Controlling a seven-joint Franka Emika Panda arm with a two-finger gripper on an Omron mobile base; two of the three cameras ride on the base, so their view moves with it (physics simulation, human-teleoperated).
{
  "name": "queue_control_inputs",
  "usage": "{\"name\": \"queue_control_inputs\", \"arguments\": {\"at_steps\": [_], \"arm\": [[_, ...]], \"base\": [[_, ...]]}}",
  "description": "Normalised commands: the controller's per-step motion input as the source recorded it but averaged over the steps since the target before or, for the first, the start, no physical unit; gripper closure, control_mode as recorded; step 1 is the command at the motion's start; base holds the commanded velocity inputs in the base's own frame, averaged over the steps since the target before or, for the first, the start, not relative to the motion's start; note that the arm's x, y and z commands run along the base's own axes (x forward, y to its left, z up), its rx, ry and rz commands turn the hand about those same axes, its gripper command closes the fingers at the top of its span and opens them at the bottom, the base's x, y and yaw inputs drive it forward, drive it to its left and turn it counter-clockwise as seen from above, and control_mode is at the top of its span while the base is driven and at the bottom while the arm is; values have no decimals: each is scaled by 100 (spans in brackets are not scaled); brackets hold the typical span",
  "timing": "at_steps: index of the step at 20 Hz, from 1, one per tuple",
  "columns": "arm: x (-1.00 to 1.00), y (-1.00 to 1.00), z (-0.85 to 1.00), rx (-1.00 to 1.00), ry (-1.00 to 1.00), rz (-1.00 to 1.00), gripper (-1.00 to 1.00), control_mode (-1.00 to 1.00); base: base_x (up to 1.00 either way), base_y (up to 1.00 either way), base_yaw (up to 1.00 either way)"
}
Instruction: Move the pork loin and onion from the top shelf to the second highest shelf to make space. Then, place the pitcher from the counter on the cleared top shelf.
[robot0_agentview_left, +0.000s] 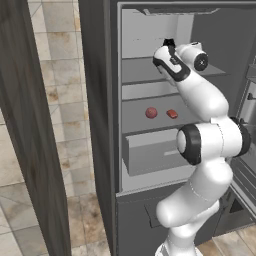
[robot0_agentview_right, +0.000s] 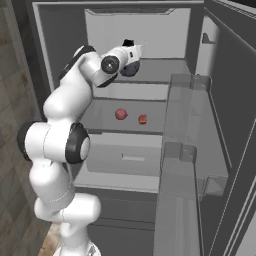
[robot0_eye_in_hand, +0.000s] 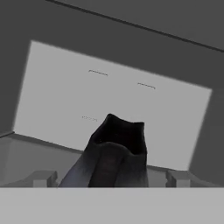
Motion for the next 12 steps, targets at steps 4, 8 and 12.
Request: {"name": "queue_control_inputs", "arguments": {"at_steps": [4, 8, 12], "arm": [[-57, 11, 28, -3, 5, 1, -100, -100], [-87, 18, 8, -3, 12, 2, -100, -100], [-99, 23, 0, 0, 19, 0, -100, -100]], "base": [[0, 0, 0], [0, 0, 0], [0, 0, 0]]}}
